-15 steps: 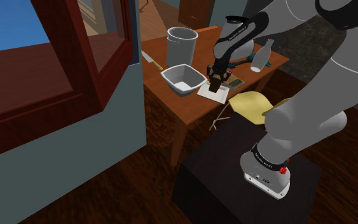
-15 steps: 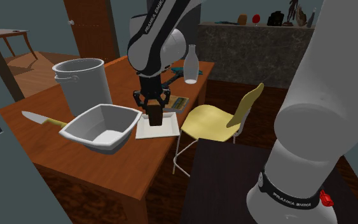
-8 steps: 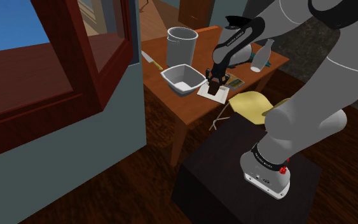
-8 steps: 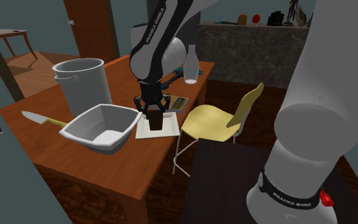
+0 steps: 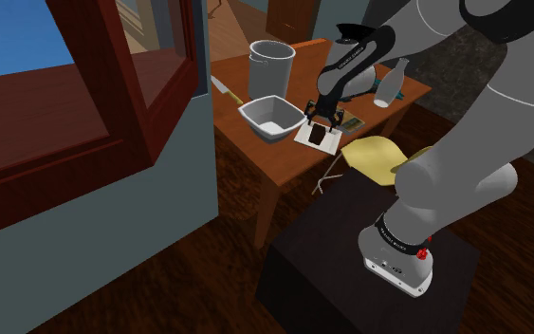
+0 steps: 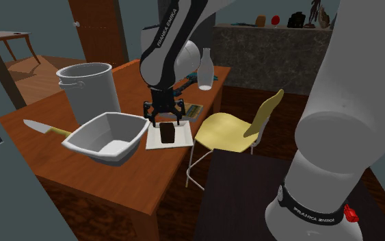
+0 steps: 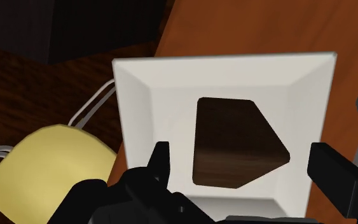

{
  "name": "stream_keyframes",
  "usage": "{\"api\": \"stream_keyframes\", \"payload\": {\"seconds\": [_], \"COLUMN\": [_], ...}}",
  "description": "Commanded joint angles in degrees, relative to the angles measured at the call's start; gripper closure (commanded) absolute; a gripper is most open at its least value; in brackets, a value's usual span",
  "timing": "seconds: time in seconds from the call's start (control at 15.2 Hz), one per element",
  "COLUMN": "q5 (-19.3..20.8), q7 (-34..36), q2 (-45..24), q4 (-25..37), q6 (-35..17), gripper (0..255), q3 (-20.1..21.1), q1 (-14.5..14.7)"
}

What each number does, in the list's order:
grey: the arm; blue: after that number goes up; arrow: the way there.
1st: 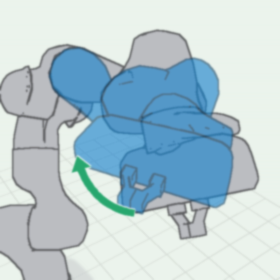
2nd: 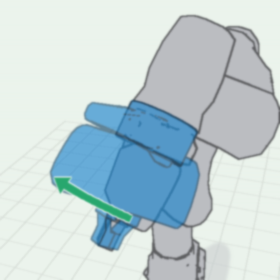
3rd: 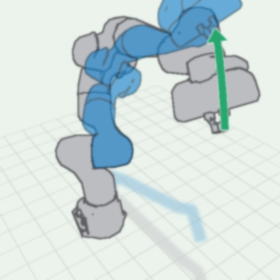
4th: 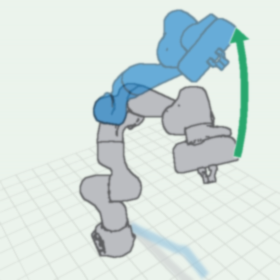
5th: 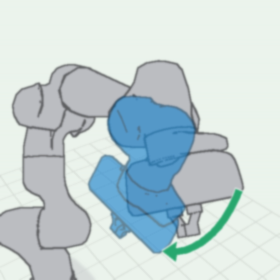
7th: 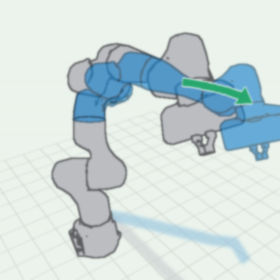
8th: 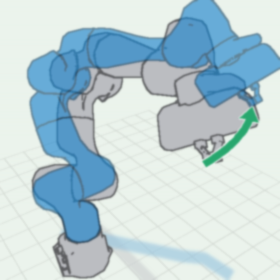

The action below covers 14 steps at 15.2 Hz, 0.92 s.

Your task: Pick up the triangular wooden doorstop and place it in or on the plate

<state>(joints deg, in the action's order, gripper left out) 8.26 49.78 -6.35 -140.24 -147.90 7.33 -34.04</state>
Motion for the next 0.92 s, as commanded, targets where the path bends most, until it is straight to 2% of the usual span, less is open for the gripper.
{"api": "stream_keyframes", "payload": {"seconds": [0.0,0.07,0.33,0.86], "q5": [-0.01,0.00,-2.63,-2.63], "q7": [0.00,0.00,-1.85,-1.85], "q2": [0.01,-0.02,6.46,6.46], "q4": [0.01,0.03,1.03,1.03], "q6": [-0.02,-0.02,7.32,7.32], "gripper": [0,0,0,0], "q3": [0.05,0.04,0.69,0.65], "q1": [0.04,0.04,0.14,0.18]}}
